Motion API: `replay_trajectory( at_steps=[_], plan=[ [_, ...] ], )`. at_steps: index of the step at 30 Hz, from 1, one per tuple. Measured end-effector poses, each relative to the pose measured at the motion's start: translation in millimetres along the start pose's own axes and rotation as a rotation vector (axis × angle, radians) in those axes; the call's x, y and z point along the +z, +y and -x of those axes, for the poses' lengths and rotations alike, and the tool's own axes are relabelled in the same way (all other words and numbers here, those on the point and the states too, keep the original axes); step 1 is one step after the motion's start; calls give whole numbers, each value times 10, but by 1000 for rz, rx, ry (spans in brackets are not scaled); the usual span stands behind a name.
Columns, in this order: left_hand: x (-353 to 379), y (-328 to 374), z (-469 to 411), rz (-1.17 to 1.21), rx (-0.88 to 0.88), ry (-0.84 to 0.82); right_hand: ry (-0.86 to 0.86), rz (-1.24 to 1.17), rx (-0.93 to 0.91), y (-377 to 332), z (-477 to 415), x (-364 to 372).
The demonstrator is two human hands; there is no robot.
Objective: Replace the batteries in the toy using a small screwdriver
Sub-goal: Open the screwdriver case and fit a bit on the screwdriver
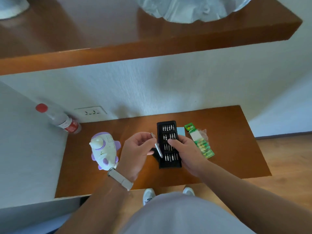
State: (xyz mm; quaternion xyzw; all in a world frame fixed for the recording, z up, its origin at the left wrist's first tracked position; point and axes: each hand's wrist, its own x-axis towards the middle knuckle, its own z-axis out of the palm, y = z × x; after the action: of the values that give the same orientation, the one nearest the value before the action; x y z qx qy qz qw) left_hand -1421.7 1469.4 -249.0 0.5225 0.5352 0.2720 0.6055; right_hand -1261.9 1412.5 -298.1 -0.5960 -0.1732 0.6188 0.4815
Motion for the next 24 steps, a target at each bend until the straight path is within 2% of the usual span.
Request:
replay_trajectory(
  at_steps=[9, 24],
  plan=[
    [-580, -164, 21, 43, 7, 169, -32, 359, 61, 339, -448, 386],
    [-1115, -514, 53, 37, -126, 142, -19, 746, 47, 1007, -1047, 801]
  ],
)
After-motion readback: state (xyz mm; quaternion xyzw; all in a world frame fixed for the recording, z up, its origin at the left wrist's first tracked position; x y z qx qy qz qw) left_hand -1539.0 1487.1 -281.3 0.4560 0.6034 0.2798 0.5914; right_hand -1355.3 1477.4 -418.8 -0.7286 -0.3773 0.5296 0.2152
